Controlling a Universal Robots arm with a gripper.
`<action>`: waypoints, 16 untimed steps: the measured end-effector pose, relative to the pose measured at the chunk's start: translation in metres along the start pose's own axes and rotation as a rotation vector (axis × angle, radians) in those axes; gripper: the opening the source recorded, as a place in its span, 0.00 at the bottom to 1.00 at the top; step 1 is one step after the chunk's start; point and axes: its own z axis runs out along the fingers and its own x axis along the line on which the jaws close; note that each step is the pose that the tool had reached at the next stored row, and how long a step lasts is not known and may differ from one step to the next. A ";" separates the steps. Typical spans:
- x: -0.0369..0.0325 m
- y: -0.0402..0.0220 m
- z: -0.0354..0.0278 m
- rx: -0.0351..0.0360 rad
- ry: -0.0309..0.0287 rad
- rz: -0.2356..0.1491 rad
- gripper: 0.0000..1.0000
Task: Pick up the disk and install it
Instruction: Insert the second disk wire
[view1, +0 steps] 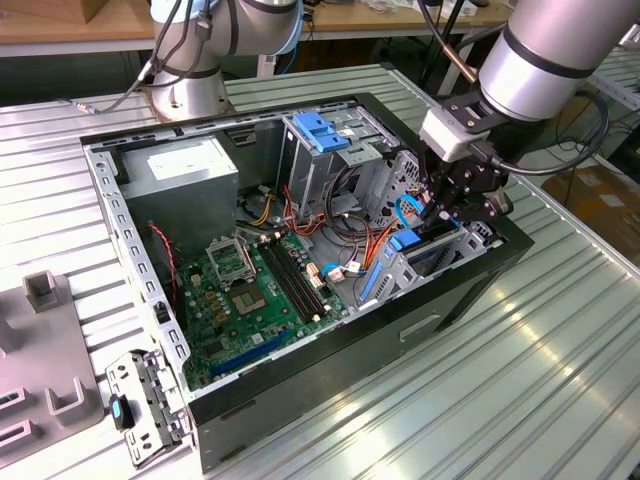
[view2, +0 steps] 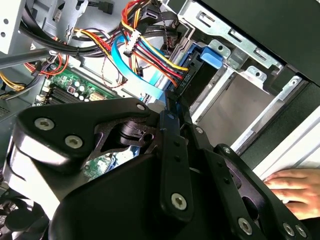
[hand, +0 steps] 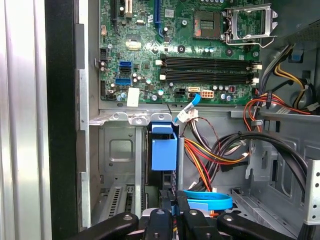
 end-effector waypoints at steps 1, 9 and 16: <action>0.0001 0.0000 0.0004 0.0000 -0.0001 0.000 0.16; 0.0012 0.0005 0.0061 -0.0001 0.0004 0.000 0.16; 0.0013 0.0005 0.0067 0.0006 -0.0010 0.000 0.16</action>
